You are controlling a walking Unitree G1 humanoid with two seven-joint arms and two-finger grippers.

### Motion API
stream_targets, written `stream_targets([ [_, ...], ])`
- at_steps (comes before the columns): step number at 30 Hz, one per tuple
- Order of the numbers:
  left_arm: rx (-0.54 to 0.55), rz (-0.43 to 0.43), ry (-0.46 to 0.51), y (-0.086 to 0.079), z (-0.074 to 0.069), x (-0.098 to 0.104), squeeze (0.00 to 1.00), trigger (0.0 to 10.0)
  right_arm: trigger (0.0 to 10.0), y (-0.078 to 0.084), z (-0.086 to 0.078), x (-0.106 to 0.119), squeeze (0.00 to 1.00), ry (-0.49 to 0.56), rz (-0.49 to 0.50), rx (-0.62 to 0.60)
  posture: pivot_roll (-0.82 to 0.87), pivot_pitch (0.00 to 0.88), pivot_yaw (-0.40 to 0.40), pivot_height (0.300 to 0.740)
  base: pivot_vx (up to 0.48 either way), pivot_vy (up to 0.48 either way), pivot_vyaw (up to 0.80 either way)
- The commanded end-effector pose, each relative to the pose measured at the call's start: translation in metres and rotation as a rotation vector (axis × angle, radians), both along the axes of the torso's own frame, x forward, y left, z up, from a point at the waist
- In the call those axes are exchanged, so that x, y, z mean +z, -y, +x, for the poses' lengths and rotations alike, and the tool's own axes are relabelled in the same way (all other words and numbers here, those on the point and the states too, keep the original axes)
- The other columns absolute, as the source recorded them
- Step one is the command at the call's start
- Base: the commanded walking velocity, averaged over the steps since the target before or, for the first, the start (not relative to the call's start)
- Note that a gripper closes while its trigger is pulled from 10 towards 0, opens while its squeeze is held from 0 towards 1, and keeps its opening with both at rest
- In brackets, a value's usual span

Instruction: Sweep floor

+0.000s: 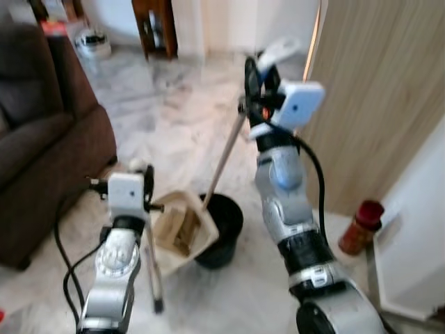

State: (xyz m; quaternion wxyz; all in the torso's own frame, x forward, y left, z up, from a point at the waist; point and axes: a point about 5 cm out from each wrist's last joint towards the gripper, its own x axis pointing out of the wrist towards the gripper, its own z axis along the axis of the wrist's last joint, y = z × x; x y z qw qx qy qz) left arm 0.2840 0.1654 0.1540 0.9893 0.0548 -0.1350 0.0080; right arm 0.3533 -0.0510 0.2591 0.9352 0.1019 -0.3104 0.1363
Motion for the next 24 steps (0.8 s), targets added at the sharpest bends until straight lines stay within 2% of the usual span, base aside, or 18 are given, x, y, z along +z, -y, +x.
stream_targets([
  [1,0.014,0.019,0.053,-0.0041,0.0005,0.0123,0.0,10.0,10.0,-0.0153,-0.0087,0.0214,0.0,0.085,0.05,0.051,0.05,0.0,0.034,0.74,0.292,0.0,0.0],
  [24,0.02,0.021,0.052,-0.0052,0.0,0.012,0.0,10.0,10.0,-0.0175,-0.0089,0.0218,0.0,0.085,0.044,0.065,0.05,0.0,0.031,0.74,0.294,0.0,0.0],
])
